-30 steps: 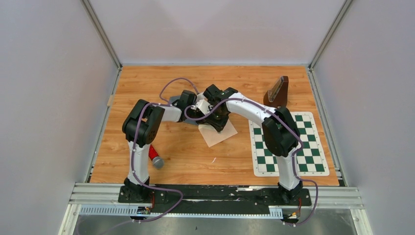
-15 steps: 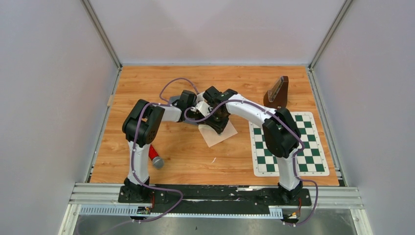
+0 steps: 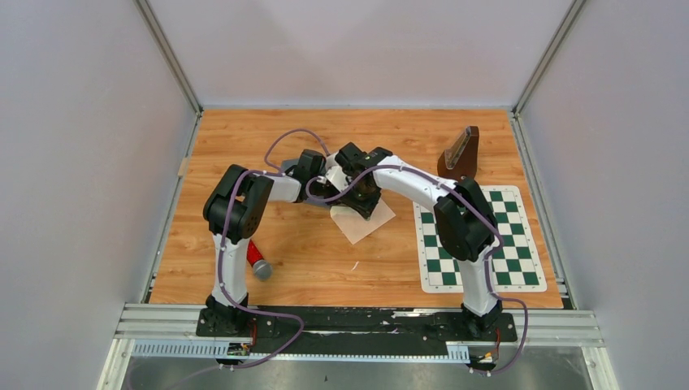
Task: Place the letter into the envelope and seal it
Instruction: Paint the envelope at the center of the board.
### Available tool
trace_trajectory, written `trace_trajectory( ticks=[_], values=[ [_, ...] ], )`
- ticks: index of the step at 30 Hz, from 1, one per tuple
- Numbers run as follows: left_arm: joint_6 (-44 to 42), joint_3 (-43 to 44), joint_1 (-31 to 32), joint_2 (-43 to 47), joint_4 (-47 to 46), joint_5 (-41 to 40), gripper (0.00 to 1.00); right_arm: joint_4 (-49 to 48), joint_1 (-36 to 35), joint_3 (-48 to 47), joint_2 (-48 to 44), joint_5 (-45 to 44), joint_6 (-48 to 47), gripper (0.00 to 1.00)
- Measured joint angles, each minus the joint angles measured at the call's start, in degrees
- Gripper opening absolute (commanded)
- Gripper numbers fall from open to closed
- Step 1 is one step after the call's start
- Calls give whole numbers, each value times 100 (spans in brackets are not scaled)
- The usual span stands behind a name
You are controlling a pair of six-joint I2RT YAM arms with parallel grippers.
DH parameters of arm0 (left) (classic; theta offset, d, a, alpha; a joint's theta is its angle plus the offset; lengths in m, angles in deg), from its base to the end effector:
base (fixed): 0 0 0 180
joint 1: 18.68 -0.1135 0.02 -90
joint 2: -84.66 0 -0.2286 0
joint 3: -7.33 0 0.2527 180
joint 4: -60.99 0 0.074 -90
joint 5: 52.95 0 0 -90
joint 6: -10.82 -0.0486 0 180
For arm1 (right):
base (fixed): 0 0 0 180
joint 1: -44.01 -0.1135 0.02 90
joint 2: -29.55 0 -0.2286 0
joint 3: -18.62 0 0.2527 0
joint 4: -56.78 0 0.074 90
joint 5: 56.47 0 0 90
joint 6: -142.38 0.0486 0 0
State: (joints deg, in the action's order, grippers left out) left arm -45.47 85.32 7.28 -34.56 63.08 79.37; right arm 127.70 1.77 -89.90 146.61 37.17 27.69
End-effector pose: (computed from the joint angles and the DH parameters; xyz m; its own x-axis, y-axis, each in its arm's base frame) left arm 0.3468 -0.2052 0.0710 -0.9372 -0.0001 -0.3488 0.2933 0.5413 -0.7880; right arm 0.2913 0.2687 0.1591 -0.3775 -0.9058 -0.1923 -0.9214 0.3881 -0.0197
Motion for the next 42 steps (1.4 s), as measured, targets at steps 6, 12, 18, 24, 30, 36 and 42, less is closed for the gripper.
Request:
trace_trajectory(
  ticks=[6, 12, 18, 24, 30, 36, 42],
  values=[
    [0, 2, 0, -11, -37, 7, 0, -2, 125, -96, 72, -199, -2, 0],
    [0, 2, 0, -15, -48, 20, 0, -11, 160, -129, 98, -295, -2, 0],
    [0, 2, 0, -17, -48, 22, 0, -13, 195, -181, 136, -317, 0, 0],
    [2, 2, -2, -24, -52, 26, 0, 87, 258, -356, 236, -50, 17, 0],
    [7, 9, -7, -28, -50, 35, 0, 142, 317, -417, 278, 203, 24, 0],
    [37, 9, -7, -42, -66, 44, 0, 175, 258, -428, 286, 380, 70, 0],
    [55, 9, -4, -50, -94, 50, 0, 168, 74, -428, 289, 557, 109, 0]
  ],
)
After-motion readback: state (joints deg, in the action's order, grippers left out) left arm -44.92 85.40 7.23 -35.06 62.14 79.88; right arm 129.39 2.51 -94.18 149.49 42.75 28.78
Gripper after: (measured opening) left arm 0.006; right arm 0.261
